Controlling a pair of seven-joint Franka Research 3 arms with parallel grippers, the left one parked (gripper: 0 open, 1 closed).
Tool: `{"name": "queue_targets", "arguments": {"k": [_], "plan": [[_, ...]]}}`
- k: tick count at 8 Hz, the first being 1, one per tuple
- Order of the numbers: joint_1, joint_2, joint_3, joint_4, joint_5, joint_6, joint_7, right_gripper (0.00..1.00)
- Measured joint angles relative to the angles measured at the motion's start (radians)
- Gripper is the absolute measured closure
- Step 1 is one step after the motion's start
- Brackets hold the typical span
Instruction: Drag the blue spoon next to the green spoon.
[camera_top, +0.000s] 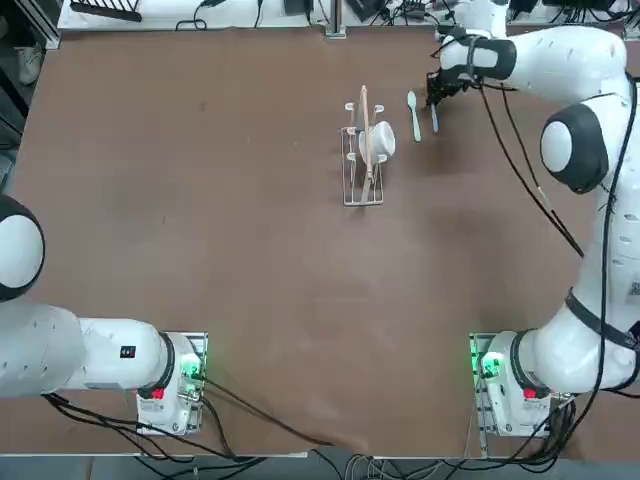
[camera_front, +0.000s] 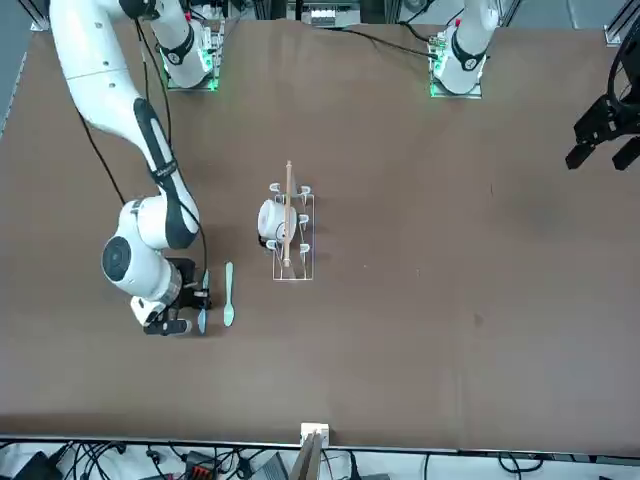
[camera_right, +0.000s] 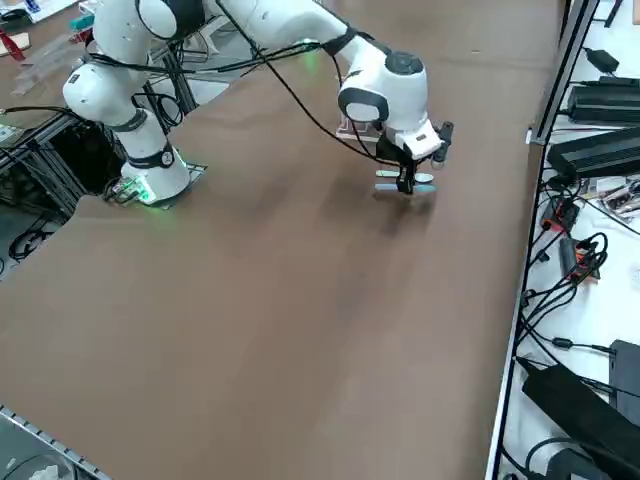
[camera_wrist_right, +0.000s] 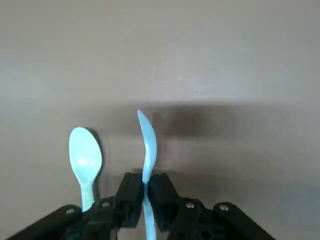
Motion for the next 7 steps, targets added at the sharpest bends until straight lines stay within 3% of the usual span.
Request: {"name": "queue_targets", "arguments": {"k": [3,5,7], "plan": [[-0.002,0.001,0.002,-0.011,0.007,0.004,0.000,0.85],[-0.008,0.001,0.002,-0.011,0.007,0.004,0.000,0.50],[-0.011,-0.001,0.002,-0.010,0.007,0.006,-0.001,0.44]]}}
